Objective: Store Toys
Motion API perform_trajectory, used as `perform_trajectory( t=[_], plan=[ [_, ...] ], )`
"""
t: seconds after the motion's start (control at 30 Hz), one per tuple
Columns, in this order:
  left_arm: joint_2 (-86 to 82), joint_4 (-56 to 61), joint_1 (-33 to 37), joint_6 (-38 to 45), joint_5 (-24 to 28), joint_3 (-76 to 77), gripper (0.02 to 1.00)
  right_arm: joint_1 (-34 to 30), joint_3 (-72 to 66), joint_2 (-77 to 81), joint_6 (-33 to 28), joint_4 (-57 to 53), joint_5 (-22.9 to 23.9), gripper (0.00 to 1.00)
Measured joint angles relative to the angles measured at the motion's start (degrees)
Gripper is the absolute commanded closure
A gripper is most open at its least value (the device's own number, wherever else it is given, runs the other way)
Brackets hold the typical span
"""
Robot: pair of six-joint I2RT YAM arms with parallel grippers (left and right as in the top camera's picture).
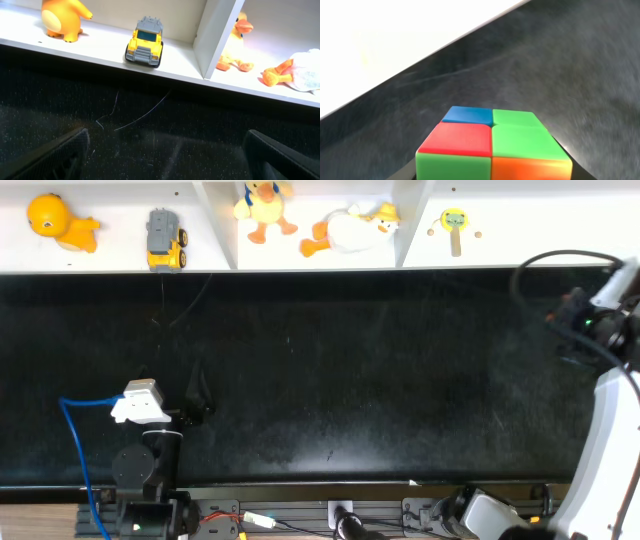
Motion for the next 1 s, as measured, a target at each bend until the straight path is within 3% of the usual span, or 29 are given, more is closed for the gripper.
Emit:
perform_trajectory(
  t=[0.27, 0.5, 0.6, 0.9, 1.0],
  plan=[
    [0.0, 0.0, 0.0, 0.0, 0.0, 0.0, 0.02, 0.6, 0.0, -1.3, -8.2, -3.8, 0.0, 0.954],
    [0.0, 0.0, 0.0, 0.0, 0.0, 0.0, 0.02, 0.2, 0.0, -0.5, -16.5, 12.3, 0.0, 0.954],
    [0.0, 0.0, 0.0, 0.0, 0.0, 0.0, 0.02, -1.2, 0.0, 2.3, -17.1, 20.3, -0.2, 0.954],
    [0.0, 0.0, 0.0, 0.0, 0.0, 0.0, 0.023, -4.0, -1.6, 8.9, -17.6, 20.5, 0.1, 0.954],
    [0.0, 0.0, 0.0, 0.0, 0.0, 0.0, 0.02, -4.0, -3.1, 7.9, -19.3, 26.9, -1.1, 0.954]
  ],
)
